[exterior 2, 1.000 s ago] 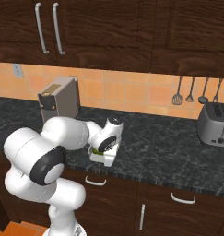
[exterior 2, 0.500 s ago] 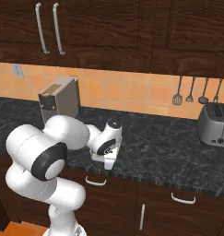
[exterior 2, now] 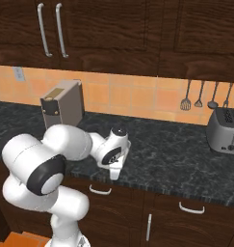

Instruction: Take the meat container that has the fish and place it on the second highest rack of the freezer. Then take the vegetable container that has the lime and potato and place it on the highest rack of the freezer.

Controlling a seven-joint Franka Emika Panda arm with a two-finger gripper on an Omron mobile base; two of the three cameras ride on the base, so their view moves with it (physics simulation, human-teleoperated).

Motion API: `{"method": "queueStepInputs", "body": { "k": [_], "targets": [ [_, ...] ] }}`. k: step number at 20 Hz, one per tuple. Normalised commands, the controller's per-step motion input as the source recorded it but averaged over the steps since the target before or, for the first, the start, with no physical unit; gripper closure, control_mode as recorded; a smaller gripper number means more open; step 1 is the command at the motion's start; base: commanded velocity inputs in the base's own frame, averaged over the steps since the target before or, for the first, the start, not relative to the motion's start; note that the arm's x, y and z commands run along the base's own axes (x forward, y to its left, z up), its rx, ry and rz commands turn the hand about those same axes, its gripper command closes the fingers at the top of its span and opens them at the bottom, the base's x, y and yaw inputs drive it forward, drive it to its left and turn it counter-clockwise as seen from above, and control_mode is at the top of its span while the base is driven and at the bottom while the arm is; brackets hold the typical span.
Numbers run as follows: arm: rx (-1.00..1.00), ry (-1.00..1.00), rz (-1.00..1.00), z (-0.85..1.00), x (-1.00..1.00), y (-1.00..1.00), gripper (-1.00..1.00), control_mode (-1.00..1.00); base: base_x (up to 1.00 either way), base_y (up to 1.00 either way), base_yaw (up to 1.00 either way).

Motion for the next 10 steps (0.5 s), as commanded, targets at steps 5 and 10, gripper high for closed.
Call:
{"method": "queueStepInputs", "body": {
  "k": [5, 10],
  "targets": [
    [-0.03, 0.22, 0.0, -0.68, 0.0, 0.06, 1.0, -1.0, 0.0, 0.0, 0.0],
    [0.0, -0.1, 0.05, -0.26, -0.36, 0.25, 1.0, -1.0, 0.0, 0.0, 0.0]
  ]
}}
